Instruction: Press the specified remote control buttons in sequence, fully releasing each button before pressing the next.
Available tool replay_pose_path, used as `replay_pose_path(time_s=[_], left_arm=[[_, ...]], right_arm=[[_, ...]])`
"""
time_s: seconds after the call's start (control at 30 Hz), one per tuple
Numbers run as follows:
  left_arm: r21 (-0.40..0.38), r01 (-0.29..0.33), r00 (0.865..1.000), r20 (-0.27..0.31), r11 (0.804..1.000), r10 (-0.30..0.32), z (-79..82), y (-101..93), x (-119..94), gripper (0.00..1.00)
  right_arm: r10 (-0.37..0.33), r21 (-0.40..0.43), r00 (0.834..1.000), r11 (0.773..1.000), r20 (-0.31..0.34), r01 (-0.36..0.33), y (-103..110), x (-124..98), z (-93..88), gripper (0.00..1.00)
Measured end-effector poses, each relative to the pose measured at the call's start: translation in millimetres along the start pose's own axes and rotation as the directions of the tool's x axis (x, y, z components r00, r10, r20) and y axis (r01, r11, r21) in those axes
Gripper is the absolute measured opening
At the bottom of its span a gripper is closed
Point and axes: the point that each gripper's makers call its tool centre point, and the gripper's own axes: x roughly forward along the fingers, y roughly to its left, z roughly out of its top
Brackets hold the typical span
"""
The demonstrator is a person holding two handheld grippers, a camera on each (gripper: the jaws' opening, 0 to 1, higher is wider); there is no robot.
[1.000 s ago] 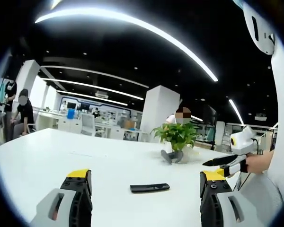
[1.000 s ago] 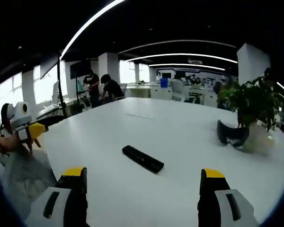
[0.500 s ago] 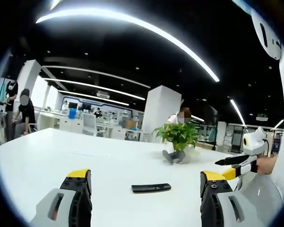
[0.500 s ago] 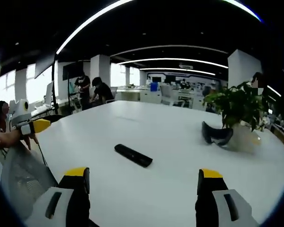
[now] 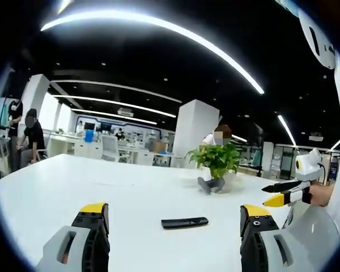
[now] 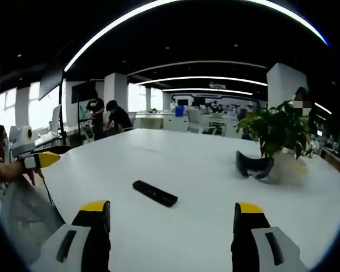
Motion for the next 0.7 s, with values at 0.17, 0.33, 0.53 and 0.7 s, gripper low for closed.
replay_pose_path(time_s=[0.17, 0.33, 0.53, 0.7], left_arm=[[0.010, -0.001, 1.000, -0.029, 1.000, 0.001, -5.2, -0.2, 0.1, 1.00], [0.012, 0.005, 0.999, -0.039, 1.000, -0.005, -7.1, -1.6, 0.3, 1.00], [0.006, 0.000, 1.000, -0.026, 1.000, 0.000, -4.1, -1.0, -0.7, 1.00], [0.004, -0.007, 1.000, -0.006, 1.000, 0.007, -0.2, 0.4, -1.4, 1.00]], right_arm=[[-0.003, -0.013, 1.000, 1.000, 0.006, 0.003, 0.3, -0.4, 1.1, 0.87], [-0.008, -0.020, 1.000, 1.000, -0.006, 0.007, -0.6, 0.1, -1.2, 0.86], [0.002, -0.040, 1.000, 0.999, -0.004, -0.003, 2.1, 0.2, -0.3, 0.81], [0.003, -0.051, 1.000, 0.999, -0.012, -0.004, 2.2, 1.3, -1.9, 0.80]])
